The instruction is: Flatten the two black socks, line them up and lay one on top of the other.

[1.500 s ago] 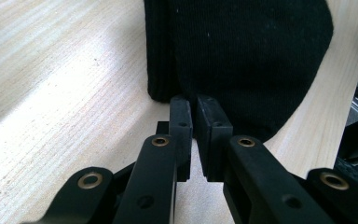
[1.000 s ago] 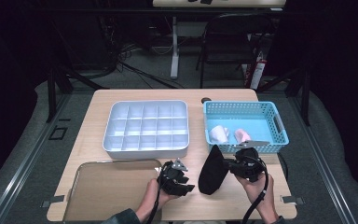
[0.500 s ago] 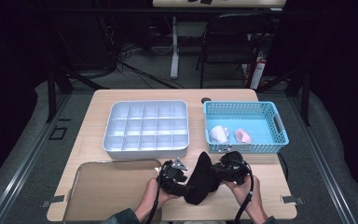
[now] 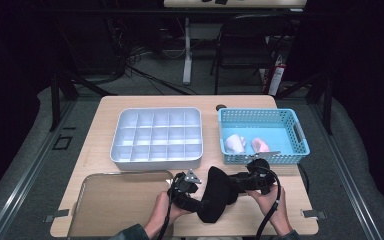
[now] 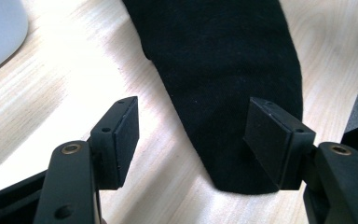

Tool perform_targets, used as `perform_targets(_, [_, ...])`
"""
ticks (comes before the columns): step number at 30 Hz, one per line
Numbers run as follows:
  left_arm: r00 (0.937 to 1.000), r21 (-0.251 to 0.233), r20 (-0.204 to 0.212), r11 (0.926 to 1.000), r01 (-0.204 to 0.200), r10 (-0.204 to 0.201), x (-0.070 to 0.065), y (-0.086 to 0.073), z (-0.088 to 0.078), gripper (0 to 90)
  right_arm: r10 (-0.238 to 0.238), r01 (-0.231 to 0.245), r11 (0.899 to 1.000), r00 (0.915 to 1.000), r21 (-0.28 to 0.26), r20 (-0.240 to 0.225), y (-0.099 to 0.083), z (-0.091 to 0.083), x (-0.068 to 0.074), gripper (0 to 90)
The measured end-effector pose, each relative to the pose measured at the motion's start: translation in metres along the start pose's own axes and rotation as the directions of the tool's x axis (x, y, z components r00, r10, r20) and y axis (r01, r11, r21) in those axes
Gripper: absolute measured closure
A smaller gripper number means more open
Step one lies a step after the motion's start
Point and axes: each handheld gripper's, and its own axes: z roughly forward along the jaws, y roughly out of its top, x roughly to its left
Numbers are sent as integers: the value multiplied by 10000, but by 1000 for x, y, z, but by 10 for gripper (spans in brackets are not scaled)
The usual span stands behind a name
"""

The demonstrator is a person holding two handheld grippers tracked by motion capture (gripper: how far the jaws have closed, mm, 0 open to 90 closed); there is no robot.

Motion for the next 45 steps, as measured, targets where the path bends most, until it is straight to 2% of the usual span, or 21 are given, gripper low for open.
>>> perform_targets(4, [9999, 133, 88, 9999, 71, -72, 1, -1, 3, 367, -111, 117, 9988, 9999, 484, -127, -2, 8, -1, 555])
perform_targets(8, [10000, 61, 89, 10000, 7, -7, -1, -2, 2, 375, -66, 54, 9988, 9997, 485, 245, -1, 8, 0, 524])
perform_targets(12, [10000, -57, 65, 10000, -45, 45, -5, -3, 1, 368, 258, -289, 9988, 9965, 392, 791, -2, 2, -11, 513])
perform_targets(14, [9998, -54, 99, 9998, -176, 176, -8, -3, 1, 359, 380, -436, 9980, 9921, 450, 1195, -4, 2, -17, 513])
perform_targets(18, [9977, -93, 133, 9977, -669, 670, -21, -5, 0, 330, 526, -616, 9956, 9912, 712, 1217, -7, 4, -25, 511])
perform_targets(20, [9956, -53, 111, 9957, -926, 926, -28, -6, 0, 310, 455, -534, 9963, 9926, 680, 1130, -8, 6, -23, 505])
perform_targets(24, [9906, 131, 191, 9907, -1356, 1353, -37, -9, 2, 273, 204, -306, 9947, 9945, 982, 1028, -8, 12, -17, 510])
perform_targets(26, [9888, 242, 261, 9887, -1478, 1471, -39, -11, 5, 247, 151, -301, 9916, 9929, 1262, 1177, -9, 19, -15, 519])
perform_targets(27, [9873, 318, 223, 9870, -1578, 1572, -39, -11, 6, 244, -22, -181, 9883, 9911, 1515, 1330, -8, 22, -15, 528])
perform_targets(31, [9775, 656, 70, 9754, -2106, 2106, -45, -13, 12, 237, 76, -309, 9864, 9897, 1616, 1428, -8, 35, -20, 554])
perform_targets(32, [9769, 706, 122, 9744, -2136, 2132, -47, -13, 14, 238, 98, -325, 9868, 9898, 1584, 1421, -7, 38, -21, 556])
perform_targets(34, [9702, 908, -89, 9664, -2404, 2422, -49, -13, 16, 238, 79, -317, 9866, 9891, 1602, 1470, -6, 41, -23, 554])
perform_targets(37, [9679, 1046, -270, 9637, -2457, 2497, -50, -14, 18, 290, 153, -379, 9875, 9892, 1533, 1461, -6, 40, -22, 539])
perform_targets(39, [9717, 982, -262, 9679, -2312, 2347, -47, -14, 19, 332, 66, -268, 9888, 9907, 1466, 1363, -6, 33, -21, 523])
perform_targets(40, [9719, 1019, -266, 9678, -2301, 2339, -46, -14, 19, 372, 148, -303, 9923, 9918, 1204, 1272, -7, 27, -18, 521])
perform_targets(45, [9774, 827, -251, 9748, -2070, 2097, -41, -15, 18, 498, -376, 314, 9969, 9955, 720, 869, -10, 3, 0, 512])
